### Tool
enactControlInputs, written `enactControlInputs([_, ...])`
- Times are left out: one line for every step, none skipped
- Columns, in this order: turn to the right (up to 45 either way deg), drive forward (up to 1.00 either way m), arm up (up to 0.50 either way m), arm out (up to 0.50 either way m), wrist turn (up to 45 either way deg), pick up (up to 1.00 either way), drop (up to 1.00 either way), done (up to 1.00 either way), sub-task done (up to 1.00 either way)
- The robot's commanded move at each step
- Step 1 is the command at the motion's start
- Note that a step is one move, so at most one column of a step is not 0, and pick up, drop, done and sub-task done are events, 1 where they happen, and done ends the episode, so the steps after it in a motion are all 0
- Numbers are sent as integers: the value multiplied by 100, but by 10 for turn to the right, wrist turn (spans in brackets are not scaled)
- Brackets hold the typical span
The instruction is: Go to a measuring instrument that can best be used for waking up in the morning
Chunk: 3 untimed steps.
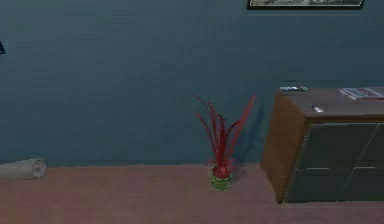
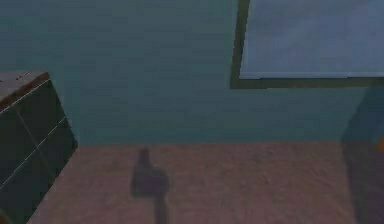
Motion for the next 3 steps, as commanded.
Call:
enactControlInputs([-300,0,0,0,0,0,0,0,0])
enactControlInputs([0,60,0,0,0,0,0,0,0])
enactControlInputs([-450,0,0,0,0,0,0,0,0])
